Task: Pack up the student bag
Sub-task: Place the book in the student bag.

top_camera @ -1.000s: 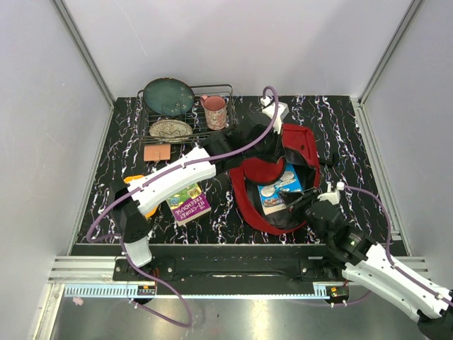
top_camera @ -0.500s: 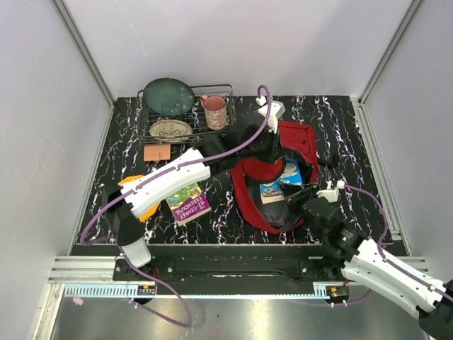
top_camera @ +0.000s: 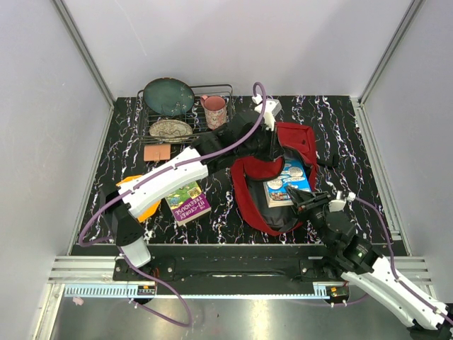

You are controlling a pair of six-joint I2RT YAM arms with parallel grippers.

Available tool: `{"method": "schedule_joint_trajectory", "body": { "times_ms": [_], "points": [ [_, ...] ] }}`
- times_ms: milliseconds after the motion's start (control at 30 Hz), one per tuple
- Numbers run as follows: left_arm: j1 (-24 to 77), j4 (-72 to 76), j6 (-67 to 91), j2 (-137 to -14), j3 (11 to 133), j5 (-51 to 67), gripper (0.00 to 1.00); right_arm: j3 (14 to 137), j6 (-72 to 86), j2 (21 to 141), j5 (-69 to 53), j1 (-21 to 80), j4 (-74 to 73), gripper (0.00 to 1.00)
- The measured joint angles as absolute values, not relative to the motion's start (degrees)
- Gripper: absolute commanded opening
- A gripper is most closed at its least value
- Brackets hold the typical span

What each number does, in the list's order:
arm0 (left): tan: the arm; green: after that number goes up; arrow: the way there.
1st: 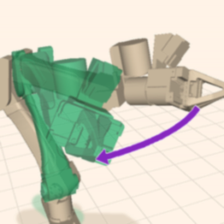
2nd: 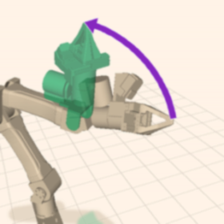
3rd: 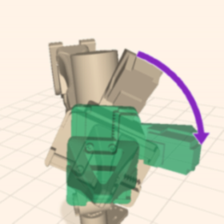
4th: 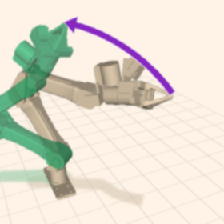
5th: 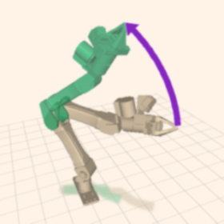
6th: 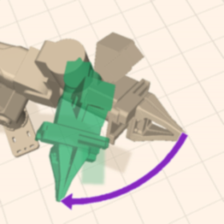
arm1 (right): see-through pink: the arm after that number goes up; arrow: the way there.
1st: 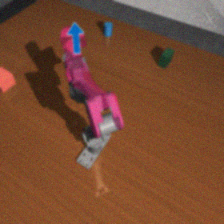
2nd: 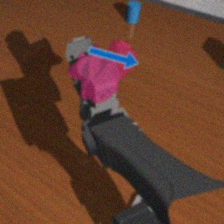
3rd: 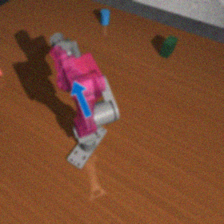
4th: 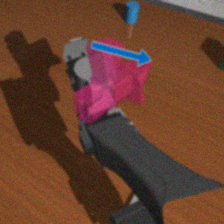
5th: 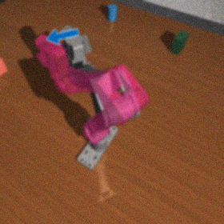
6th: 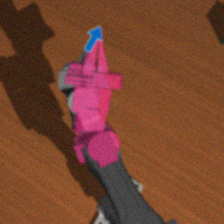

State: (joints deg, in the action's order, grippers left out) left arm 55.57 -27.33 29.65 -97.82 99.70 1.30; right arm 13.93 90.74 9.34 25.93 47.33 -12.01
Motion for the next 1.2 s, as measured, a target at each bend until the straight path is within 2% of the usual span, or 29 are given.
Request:
{"method": "schedule_joint_trajectory", "body": {
  "times_ms": [100,267,433,700,867,1133,1200],
  "points": [
    [55.2,-27.4,30.7,-97.8,99.7,2.7,0.00,13.1,91.9,9.9,27.0,47.3,-12.0,0.00],
    [55.1,-27.3,32.9,-97.7,99.7,6.4,0.00,11.7,92.2,17.5,31.0,47.2,-10.0,0.00],
    [55.1,-25.9,35.2,-95.9,97.2,9.7,0.00,10.6,89.7,27.3,33.8,46.5,0.3,0.00],
    [55.1,-24.3,36.6,-94.8,95.0,11.4,0.00,12.4,88.0,46.3,25.8,35.6,14.8,0.00],
    [55.1,-24.2,36.5,-94.8,95.0,11.4,0.00,17.3,86.5,60.0,20.5,33.2,21.4,0.01],
    [53.8,-22.5,36.5,-94.8,94.1,13.2,0.00,19.5,85.7,76.6,17.5,32.9,38.5,0.16],
    [53.6,-22.5,36.5,-94.8,94.0,13.5,0.00,20.0,85.7,78.0,17.9,32.9,39.7,0.25]
  ]
}}
